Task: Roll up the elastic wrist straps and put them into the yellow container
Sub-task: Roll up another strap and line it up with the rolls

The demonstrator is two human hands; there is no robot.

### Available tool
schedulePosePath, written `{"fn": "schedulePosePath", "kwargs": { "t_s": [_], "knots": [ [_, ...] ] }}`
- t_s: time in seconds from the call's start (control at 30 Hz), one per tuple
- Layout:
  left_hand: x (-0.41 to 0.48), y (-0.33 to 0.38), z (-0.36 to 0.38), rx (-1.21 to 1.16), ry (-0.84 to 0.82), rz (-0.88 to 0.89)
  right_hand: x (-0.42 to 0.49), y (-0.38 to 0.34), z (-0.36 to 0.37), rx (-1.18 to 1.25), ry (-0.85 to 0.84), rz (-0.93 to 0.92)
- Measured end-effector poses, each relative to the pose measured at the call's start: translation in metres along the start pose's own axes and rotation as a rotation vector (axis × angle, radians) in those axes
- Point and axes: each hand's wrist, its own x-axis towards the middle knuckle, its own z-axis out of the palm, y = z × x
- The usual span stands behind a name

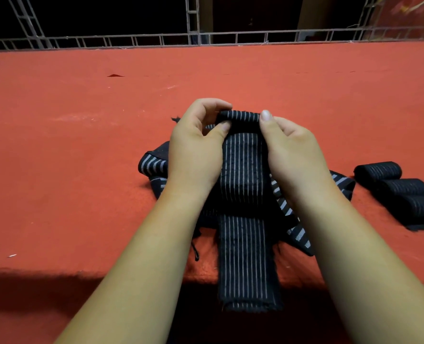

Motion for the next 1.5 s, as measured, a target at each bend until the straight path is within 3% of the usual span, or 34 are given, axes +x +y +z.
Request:
{"fn": "schedulePosePath", "kwargs": {
  "t_s": [0.17, 0.37, 0.57, 0.77, 1.03, 1.2, 1.37, 1.5],
  "knots": [
    [-0.003, 0.003, 0.001, -0.042, -0.072, -0.006, 0.003, 0.005, 0.0, 0.029, -0.002, 0.033],
    [-0.003, 0.007, 0.003, -0.108, -0.074, -0.155, 0.007, 0.009, 0.003, 0.079, 0.106, -0.059],
    [-0.005, 0.022, -0.001, 0.054, -0.228, -0.207, 0.004, 0.009, 0.006, 0.112, 0.154, -0.122],
    [-0.01, 0.023, 0.005, 0.102, -0.339, -0.258, 0.003, 0.001, 0.003, 0.15, 0.115, -0.082],
    [-0.006, 0.026, -0.003, 0.014, -0.323, -0.286, -0.002, 0.0, 0.002, 0.126, 0.029, -0.082],
    [-0.005, 0.024, -0.016, 0.133, -0.511, -0.255, -0.002, 0.006, 0.004, 0.175, 0.006, -0.136],
    [-0.011, 0.019, -0.013, 0.375, -0.578, -0.292, 0.0, 0.009, 0.002, 0.26, 0.057, -0.163],
    [-0.011, 0.007, -0.01, 0.227, -0.608, -0.408, 0.002, 0.012, 0.003, 0.316, 0.122, -0.15]
  ]
}}
